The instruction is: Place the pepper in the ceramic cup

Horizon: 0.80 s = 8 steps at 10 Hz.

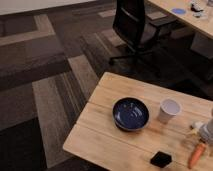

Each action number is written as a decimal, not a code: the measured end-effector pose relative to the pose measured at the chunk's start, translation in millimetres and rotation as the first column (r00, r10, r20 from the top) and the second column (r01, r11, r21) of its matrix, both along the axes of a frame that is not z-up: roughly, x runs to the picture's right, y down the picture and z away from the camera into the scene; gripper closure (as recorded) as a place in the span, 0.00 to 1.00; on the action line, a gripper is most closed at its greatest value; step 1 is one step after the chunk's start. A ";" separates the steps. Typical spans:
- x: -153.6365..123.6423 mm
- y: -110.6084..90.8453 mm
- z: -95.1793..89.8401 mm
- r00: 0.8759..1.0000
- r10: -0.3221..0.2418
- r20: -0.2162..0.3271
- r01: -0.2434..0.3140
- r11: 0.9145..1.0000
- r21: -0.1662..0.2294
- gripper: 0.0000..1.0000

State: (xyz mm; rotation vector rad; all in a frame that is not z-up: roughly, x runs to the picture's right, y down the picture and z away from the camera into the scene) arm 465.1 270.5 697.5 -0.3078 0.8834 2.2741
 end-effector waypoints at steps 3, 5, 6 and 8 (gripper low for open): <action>-1.8 3.1 5.6 1.000 -0.014 0.003 0.014 1.000 -0.012 0.35; 0.6 3.9 10.5 1.000 -0.017 0.000 0.017 1.000 -0.022 0.35; 1.9 3.7 13.0 1.000 -0.015 -0.001 0.015 1.000 -0.024 0.38; -2.4 -0.3 10.4 1.000 -0.024 0.009 0.024 1.000 -0.016 0.70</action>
